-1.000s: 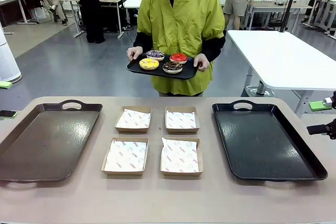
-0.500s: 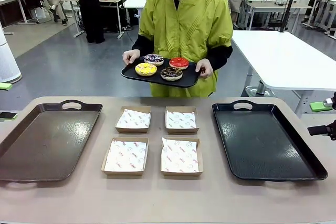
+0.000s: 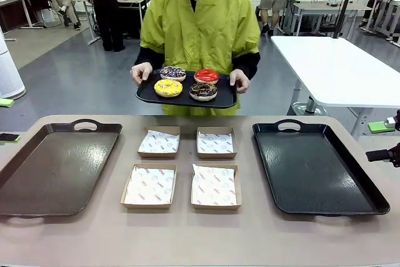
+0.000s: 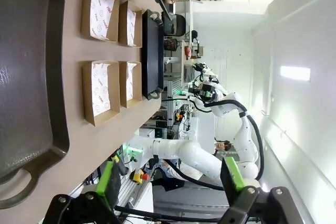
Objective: Individually package the donuts and arrange them on the tray.
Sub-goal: Pick up one Paper togo box.
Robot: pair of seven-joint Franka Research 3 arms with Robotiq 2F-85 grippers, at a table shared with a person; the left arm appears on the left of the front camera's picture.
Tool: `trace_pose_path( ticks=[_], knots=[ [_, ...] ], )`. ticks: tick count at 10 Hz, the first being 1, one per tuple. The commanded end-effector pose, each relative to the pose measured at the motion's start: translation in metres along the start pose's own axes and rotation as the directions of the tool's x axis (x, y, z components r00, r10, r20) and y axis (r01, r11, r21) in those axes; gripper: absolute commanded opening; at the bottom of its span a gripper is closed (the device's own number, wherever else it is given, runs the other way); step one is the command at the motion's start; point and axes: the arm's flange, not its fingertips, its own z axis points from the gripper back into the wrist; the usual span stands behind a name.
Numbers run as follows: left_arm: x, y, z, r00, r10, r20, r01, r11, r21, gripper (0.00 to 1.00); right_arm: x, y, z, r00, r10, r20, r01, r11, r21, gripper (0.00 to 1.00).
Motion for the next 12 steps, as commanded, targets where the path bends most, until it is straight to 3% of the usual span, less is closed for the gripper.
trace_pose_path(
  ticks=[1,12],
  knots=[
    [0.0003,-0.0023,0.002,1.0,-0.007,0.008,0.007,1.0,-0.02,1.0,0.0002,-0.0011,0.0002,1.0,0.004,0.002,-0.004,1.0,0.011,1.0],
    [0.0003,-0.0023,0.002,1.0,-0.007,0.008,0.007,1.0,-0.02,1.0,0.0002,-0.0011,0.0002,1.0,0.004,0.002,-0.004,1.0,0.011,1.0]
  ],
)
